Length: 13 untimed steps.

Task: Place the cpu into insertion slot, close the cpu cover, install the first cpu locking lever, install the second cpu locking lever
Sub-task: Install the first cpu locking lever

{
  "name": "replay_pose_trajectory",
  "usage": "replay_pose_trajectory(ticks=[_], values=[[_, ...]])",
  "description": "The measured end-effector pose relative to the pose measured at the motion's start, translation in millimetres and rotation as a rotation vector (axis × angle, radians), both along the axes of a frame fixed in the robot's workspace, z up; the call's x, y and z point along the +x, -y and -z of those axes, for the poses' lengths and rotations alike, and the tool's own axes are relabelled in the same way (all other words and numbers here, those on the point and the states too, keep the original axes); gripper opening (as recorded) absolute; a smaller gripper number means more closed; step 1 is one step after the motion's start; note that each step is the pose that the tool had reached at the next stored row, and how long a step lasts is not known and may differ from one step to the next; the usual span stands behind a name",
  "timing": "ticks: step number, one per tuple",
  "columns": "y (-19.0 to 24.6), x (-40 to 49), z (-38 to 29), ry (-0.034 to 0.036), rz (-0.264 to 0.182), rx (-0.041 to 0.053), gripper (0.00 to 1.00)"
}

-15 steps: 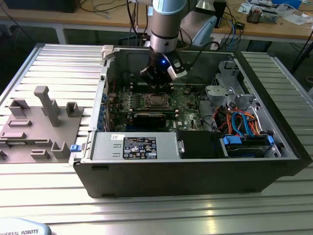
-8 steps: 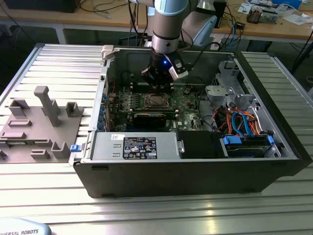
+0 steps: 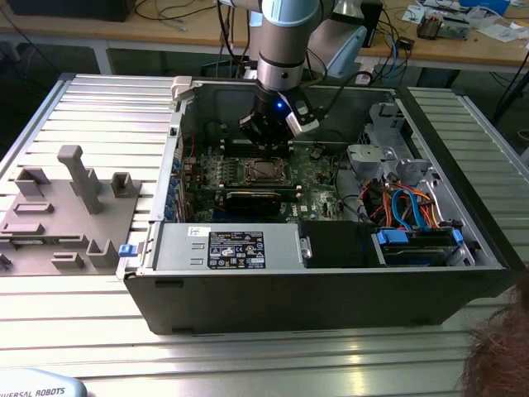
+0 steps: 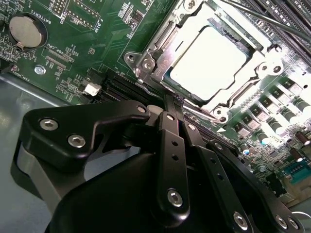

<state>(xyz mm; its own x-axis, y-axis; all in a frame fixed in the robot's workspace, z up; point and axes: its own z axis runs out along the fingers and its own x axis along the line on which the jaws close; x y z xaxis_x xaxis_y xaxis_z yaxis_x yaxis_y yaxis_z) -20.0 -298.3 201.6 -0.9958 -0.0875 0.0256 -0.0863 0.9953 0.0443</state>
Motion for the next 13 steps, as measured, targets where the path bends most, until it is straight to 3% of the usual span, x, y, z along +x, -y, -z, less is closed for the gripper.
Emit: replay_pose_trajectory(ticks=[13], values=[[0.0,0.0,-6.4,0.0,0.0,-0.0002,0.11]])
